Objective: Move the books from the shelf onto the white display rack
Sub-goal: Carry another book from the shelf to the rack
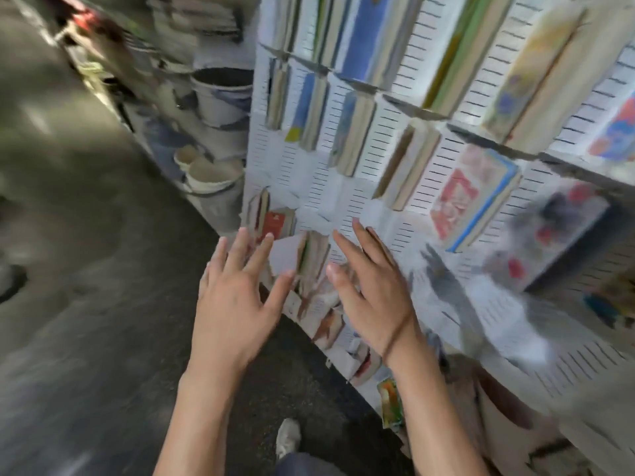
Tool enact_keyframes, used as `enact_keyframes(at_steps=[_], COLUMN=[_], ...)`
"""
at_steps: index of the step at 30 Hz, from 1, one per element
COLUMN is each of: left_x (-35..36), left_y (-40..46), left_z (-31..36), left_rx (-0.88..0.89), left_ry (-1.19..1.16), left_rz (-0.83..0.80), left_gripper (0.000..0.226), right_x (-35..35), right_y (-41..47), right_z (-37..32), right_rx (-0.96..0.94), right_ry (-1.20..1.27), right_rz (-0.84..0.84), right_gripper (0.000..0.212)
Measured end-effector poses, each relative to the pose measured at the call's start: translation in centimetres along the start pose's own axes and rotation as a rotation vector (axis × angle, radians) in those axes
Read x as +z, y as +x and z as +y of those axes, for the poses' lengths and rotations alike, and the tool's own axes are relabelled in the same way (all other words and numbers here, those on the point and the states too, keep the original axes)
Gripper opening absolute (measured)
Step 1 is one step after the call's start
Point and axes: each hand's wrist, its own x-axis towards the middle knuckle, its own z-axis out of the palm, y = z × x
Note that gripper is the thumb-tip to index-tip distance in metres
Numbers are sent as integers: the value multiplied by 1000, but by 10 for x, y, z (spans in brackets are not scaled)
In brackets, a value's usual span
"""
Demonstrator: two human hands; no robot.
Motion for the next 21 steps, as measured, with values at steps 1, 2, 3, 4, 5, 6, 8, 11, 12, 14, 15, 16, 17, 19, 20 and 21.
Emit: enact_keyframes(at_steps=[1,2,3,4,5,6,8,11,12,14,15,16,17,19,20,21], left_x=[-3,-7,-12,-18,-24,-31,-46,-62,-67,-75,-79,-83,-87,-94,-97,-99], left_y=[12,24,39,55,73,91,126,166,175,191,198,206,215,235,245,256], left_z=[-13,-25,-37,-48,-59,-69,-86,-113,-123,-144,-154,-165,-176,-199,-212,-225], left_rx=[-21,-39,-57,-73,-89,-106,-134,-166,-186,-236,-260,-280,-296,-312,-316,-317], left_ry=[4,10,21,38,55,68,87,104,103,99,100,104,107,106,101,93], left_rz=[16,32,49,67,85,100,127,177,192,209,211,213,217,225,225,224], left_gripper=[74,74,74,74,75,76,75,75,76,77,78,78,78,75,74,74], right_x=[11,20,31,41,51,61,77,102,111,128,137,146,155,174,184,194], right_y=[19,38,59,80,102,124,166,222,239,268,281,293,305,328,340,352], right_z=[-6,-11,-18,-25,-32,-39,-54,-74,-81,-95,-102,-109,-115,-127,-134,-140], right_rx=[-25,-49,-73,-102,-131,-154,-177,-211,-223,-234,-239,-247,-257,-271,-269,-266], right_ry=[9,25,49,76,99,117,145,177,192,222,234,240,241,236,237,243], right_rz=[-7,-12,-14,-12,-6,-4,-18,-47,-51,-69,-87,-106,-120,-138,-147,-151], right_gripper=[72,72,71,71,70,68,68,68,68,69,70,70,70,68,67,67])
